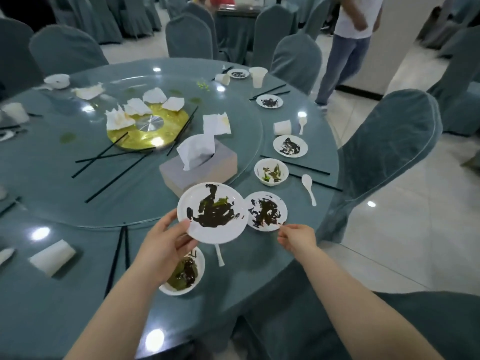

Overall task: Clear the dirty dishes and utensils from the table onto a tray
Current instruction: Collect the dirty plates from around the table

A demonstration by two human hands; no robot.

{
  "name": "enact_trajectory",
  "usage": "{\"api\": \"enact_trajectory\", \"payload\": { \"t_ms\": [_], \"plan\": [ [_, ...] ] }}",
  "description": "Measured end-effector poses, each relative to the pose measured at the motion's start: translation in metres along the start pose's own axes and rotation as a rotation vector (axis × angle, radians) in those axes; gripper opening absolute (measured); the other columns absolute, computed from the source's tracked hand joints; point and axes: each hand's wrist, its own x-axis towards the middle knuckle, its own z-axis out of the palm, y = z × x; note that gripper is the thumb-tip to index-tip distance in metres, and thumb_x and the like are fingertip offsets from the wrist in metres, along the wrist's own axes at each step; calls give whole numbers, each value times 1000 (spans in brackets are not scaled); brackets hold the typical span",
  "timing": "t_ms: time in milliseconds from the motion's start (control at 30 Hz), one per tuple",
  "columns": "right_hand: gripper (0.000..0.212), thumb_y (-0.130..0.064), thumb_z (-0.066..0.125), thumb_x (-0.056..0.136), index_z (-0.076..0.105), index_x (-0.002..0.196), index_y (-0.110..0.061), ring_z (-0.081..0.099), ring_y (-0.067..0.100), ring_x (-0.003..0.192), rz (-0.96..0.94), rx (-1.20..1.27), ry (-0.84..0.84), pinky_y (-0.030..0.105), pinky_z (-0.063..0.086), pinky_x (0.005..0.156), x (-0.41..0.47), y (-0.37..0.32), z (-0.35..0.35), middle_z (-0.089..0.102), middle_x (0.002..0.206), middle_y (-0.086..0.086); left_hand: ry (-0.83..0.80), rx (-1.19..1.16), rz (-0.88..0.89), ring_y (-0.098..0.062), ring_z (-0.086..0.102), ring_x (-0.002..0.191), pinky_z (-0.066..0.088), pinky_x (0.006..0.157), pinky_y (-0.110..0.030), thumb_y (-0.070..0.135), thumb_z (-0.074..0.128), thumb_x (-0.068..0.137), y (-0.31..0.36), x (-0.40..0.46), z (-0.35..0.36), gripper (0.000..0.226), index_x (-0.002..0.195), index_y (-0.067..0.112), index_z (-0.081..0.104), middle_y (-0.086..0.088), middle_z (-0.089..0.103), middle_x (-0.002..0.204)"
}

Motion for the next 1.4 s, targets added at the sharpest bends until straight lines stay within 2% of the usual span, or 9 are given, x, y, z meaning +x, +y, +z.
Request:
{"api": "enact_trajectory", "payload": {
  "t_ms": [67, 167, 267, 433, 533, 667, 900, 1233, 1400],
  "plan": [
    [17, -2, 69, 83, 57, 70, -2, 52, 21, 48, 30, -43, 34, 26, 50, 44, 24, 2, 1, 56, 59, 11, 32, -9, 6, -23, 73, 86, 58, 61, -28, 3, 57, 91, 0, 1, 0, 45, 134, 13, 48, -9, 74, 102],
    [24, -12, 76, 77, 60, 62, 0, 61, 25, 48, 50, -92, 91, 38, 60, 62, 46, 3, 6, 63, 57, 12, 57, -10, 14, -23, 73, 86, 58, 61, -27, 4, 58, 90, 0, -1, -3, 45, 133, 13, 49, -10, 74, 101],
    [26, -14, 77, 75, 61, 59, -2, 66, 27, 50, 24, -172, 133, 44, 60, 68, 59, 3, 11, 64, 52, 9, 78, -12, 26, -23, 73, 83, 57, 58, -26, 3, 59, 88, -2, -6, -4, 47, 133, 13, 48, -11, 73, 102],
    [19, 0, 68, 80, 54, 67, -5, 59, 16, 47, 72, -101, 26, 21, 51, 51, 52, 4, 1, 59, 66, 9, 119, -18, 53, -24, 73, 82, 58, 59, -27, 2, 59, 89, -7, -21, -11, 41, 127, 16, 52, -11, 74, 101],
    [14, 5, 64, 82, 57, 72, -3, 64, 24, 56, 50, -70, -14, 31, 59, 55, 32, 3, -12, 62, 74, 15, 111, -19, 76, -23, 73, 85, 58, 62, -27, 2, 58, 90, -14, -33, -11, 40, 126, 17, 53, -9, 74, 101],
    [12, 8, 63, 84, 54, 82, 0, 62, 17, 41, -13, 53, -60, 21, 51, 39, -12, -7, -35, 61, 73, 18, 85, -19, 104, -22, 72, 90, 58, 65, -27, 2, 56, 92, -27, -56, -9, 39, 127, 18, 52, -6, 73, 105],
    [18, 1, 66, 85, 58, 101, 4, 60, 14, 46, -183, 146, -169, 19, 51, 43, -111, -19, -93, 65, 72, 15, 46, -51, 197, -19, 73, 78, 57, 58, -24, 0, 52, 93, -56, -119, 6, 26, 102, 24, 56, -2, 76, 89],
    [12, -4, 66, 86, 65, 97, 0, 59, 13, 47, -277, 42, -239, 20, 50, 46, -227, 16, -169, 65, 61, 9, -120, -63, 147, -16, 73, 82, 56, 58, -24, 6, 53, 95, -110, -206, 68, 29, 120, 20, 54, -2, 75, 95],
    [11, -10, 68, 86, 67, 96, -6, 63, 15, 59, -317, 29, -214, 22, 51, 52, -235, 12, -203, 71, 77, 10, -202, -30, 128, -21, 70, 96, 58, 65, -29, 11, 57, 93, -113, -217, 106, 48, 139, 17, 43, -5, 72, 108]
  ]
}}
